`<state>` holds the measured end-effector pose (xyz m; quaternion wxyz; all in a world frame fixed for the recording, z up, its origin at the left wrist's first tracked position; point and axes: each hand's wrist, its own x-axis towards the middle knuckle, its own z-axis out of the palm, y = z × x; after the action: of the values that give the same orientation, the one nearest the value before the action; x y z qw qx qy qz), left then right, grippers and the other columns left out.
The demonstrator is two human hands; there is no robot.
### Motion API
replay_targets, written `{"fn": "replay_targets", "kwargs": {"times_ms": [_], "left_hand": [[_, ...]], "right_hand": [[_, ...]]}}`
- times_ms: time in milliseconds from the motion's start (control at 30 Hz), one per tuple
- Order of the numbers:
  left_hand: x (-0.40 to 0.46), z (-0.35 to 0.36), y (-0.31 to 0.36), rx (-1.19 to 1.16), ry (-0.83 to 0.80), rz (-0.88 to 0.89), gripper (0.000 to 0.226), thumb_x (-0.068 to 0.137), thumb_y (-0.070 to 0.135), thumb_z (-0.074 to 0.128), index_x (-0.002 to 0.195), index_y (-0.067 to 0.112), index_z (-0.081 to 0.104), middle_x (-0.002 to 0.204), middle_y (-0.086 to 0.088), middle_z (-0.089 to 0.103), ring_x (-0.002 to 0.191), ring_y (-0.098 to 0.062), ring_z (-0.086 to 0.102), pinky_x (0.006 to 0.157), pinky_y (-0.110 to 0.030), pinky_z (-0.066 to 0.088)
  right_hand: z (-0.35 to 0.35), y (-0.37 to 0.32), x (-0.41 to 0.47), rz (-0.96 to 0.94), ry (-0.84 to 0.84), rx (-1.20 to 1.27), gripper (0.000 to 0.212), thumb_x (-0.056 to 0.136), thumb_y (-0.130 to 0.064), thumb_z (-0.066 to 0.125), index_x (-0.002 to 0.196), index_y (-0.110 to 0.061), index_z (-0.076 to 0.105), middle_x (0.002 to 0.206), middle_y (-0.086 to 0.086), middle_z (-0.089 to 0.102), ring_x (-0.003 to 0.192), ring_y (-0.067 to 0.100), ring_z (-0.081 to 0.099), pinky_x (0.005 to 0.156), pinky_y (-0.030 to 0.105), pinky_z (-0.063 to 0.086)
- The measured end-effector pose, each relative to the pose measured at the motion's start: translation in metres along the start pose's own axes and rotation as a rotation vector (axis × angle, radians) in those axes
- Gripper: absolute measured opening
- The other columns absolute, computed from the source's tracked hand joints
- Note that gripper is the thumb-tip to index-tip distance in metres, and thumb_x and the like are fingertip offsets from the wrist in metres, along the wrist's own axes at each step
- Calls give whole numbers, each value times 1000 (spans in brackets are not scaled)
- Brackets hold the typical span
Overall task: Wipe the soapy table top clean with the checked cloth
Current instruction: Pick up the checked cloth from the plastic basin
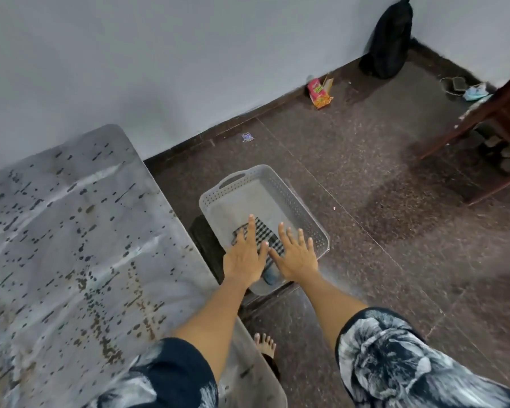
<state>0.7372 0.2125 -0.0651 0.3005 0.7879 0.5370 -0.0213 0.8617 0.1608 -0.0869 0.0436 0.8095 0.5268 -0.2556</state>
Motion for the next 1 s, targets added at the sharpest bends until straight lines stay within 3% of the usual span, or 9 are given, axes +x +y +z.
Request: {"fn": "replay_targets", "kwargs": {"times_ms": [100,233,400,533,600,667,733,833,1000], "left_hand": [[36,32,-1,-324,-92,-333,68,99,36,32,147,11,-8,154,-13,15,133,-32,35,100,-42,39],[72,66,-15,-577,-78,-665,58,99,28,39,142,-4,17,144,-21,35,128,-34,40,101,-39,38],[90,90,-19,-689,-74,-830,57,95,35,46,133,-6,30,134,-23,44,116,-37,50,90,-42,46],[96,97,-15,-856,-65,-874,60,89,34,59,128,-7,39,127,-21,53,112,-34,54,84,-37,48],[97,92,-12,-960,-138,-901,55,91,31,56,129,-5,41,126,-19,55,112,-32,55,79,-34,45],[98,86,-9,-990,-195,-898,52,92,31,54,130,-3,41,125,-18,56,111,-32,55,78,-33,43],[96,79,-7,-997,-217,-859,48,92,32,54,126,-1,46,118,-15,59,104,-31,57,79,-33,44],[93,63,-1,-998,-207,-792,35,92,33,53,113,4,53,92,-6,58,80,-22,54,74,-30,40],[78,3,20,-971,-117,-668,45,96,30,48,132,4,43,128,-7,52,109,-27,54,75,-27,41]], "right_hand": [[19,10,46,6,-160,112,72,98,-45,33,148,-20,-12,158,8,4,144,31,3,115,47,11],[55,13,90,38,-230,257,72,97,-35,42,150,-15,-3,156,10,13,142,32,14,113,47,23],[80,10,106,95,-8,295,58,94,-32,51,142,-8,28,138,15,38,125,31,39,102,41,38],[75,7,117,205,-63,577,35,89,-25,60,116,-5,50,106,10,57,98,25,56,80,31,45],[71,10,121,241,-158,725,13,89,-18,59,82,-7,55,78,5,57,73,18,54,56,15,41],[65,15,119,279,-239,813,29,91,-15,56,64,-10,48,65,2,51,59,12,47,41,10,33],[55,19,114,338,-280,888,23,91,-24,55,77,-6,56,76,6,58,70,16,54,50,15,43],[37,20,108,397,-352,1056,41,88,-39,58,106,-2,60,101,11,66,93,26,64,84,39,54],[-26,4,85,198,-462,1207,24,98,-27,44,104,-9,58,107,11,65,101,26,61,90,39,48]]}}
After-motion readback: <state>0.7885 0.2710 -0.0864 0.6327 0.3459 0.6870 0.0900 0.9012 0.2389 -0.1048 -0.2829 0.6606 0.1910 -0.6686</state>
